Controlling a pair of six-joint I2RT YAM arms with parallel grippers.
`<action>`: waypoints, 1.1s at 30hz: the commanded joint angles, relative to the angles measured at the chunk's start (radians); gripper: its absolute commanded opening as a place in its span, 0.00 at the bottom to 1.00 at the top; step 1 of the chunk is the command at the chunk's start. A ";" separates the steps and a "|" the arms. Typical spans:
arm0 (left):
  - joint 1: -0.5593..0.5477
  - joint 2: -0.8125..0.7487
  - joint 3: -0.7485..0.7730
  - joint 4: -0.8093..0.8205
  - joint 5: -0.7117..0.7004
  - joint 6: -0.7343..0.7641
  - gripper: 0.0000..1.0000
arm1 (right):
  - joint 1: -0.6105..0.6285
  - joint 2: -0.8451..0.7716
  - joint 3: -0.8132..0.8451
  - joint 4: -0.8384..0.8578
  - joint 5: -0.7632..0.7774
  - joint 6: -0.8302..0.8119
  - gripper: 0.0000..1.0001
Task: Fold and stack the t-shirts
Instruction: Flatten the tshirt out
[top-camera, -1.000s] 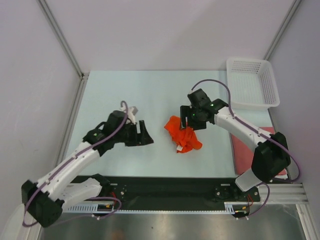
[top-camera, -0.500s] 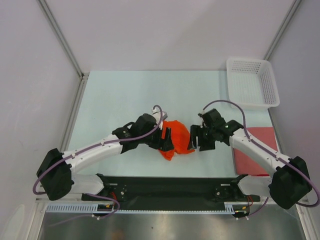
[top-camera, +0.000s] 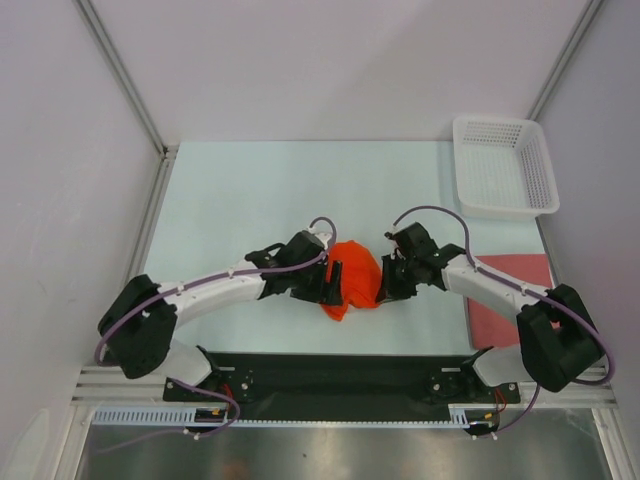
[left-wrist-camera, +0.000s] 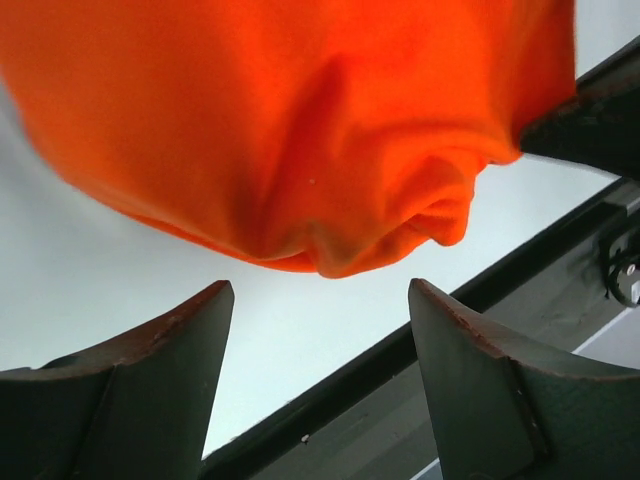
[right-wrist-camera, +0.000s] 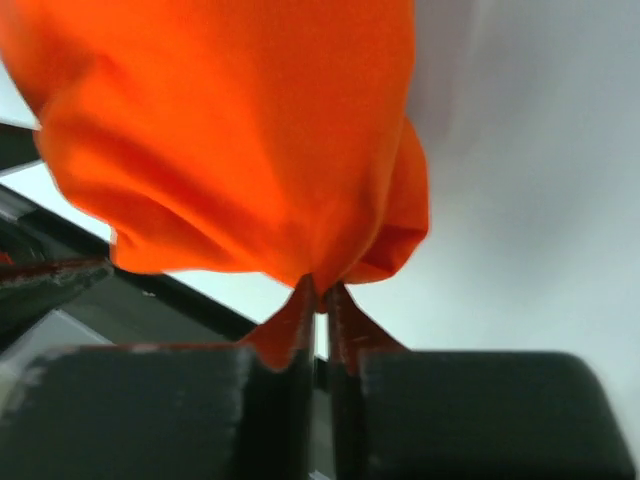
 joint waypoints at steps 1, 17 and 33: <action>0.027 -0.108 0.038 -0.018 -0.083 -0.025 0.77 | -0.027 0.027 0.089 0.013 0.050 -0.048 0.00; 0.199 -0.596 0.070 -0.265 -0.357 -0.064 0.75 | -0.040 0.008 0.920 -0.429 -0.017 -0.227 0.00; 0.208 -0.695 0.043 -0.431 -0.279 -0.101 0.78 | 0.059 0.243 0.636 -0.240 -0.154 -0.105 0.72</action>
